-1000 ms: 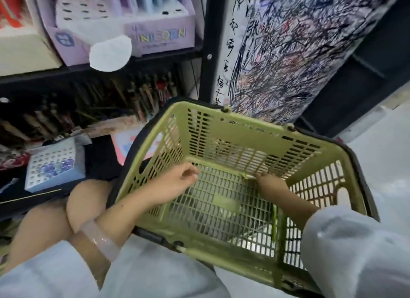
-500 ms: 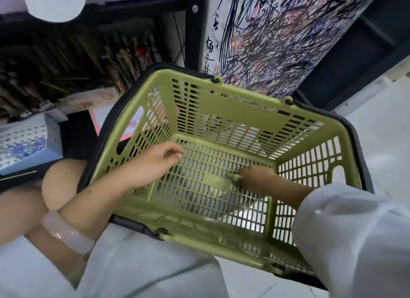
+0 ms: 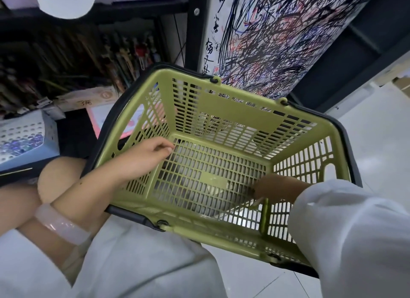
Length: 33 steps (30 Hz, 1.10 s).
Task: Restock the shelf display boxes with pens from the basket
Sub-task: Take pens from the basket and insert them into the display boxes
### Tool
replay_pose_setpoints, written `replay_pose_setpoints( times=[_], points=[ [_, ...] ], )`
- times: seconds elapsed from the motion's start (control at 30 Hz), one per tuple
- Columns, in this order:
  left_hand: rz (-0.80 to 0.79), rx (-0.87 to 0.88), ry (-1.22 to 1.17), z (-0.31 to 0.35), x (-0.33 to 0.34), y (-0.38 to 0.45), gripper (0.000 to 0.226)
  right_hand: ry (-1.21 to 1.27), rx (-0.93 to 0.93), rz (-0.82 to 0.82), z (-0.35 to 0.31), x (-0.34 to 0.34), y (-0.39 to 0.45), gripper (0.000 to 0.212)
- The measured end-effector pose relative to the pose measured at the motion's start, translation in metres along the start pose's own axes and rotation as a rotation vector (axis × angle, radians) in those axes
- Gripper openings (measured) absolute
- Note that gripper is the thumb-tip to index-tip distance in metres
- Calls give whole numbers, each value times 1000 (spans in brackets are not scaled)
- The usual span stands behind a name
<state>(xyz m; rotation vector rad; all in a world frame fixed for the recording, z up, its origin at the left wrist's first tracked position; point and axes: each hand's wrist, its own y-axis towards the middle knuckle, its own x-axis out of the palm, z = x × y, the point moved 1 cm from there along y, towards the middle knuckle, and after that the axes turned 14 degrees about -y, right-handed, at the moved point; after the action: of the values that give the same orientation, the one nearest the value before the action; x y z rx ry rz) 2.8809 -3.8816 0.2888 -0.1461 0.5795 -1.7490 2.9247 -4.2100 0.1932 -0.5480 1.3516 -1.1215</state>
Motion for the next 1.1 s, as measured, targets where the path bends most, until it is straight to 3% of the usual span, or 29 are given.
replay_pose_setpoints(
  times=[0.2, 0.3, 0.4, 0.63, 0.8, 0.9, 1.0, 1.1],
  points=[
    [14, 23, -45, -1, -2, 0, 18, 33, -6, -16, -2, 13, 1, 36],
    [17, 16, -41, -2, -2, -1, 18, 61, 5, 69, -4, 4, 0, 34],
    [7, -1, -27, 1, 1, -2, 16, 169, 104, 238, 5, -35, -8, 27],
    [-145, 11, -67, 25, 16, -13, 28, 88, 91, 906, -3, -186, -44, 19],
    [-45, 80, -364, 37, -7, -31, 30, 69, 79, 1025, 2, -248, -72, 30],
    [58, 172, -294, 40, -29, -47, 40, 121, 35, 1069, 1, -271, -84, 33],
    [248, 262, -173, 37, -56, -66, 15, 372, 58, 1141, 1, -295, -90, 30],
    [304, 353, -396, 34, -78, -86, 15, 1106, -86, 1192, -16, -326, -92, 26]
  ],
)
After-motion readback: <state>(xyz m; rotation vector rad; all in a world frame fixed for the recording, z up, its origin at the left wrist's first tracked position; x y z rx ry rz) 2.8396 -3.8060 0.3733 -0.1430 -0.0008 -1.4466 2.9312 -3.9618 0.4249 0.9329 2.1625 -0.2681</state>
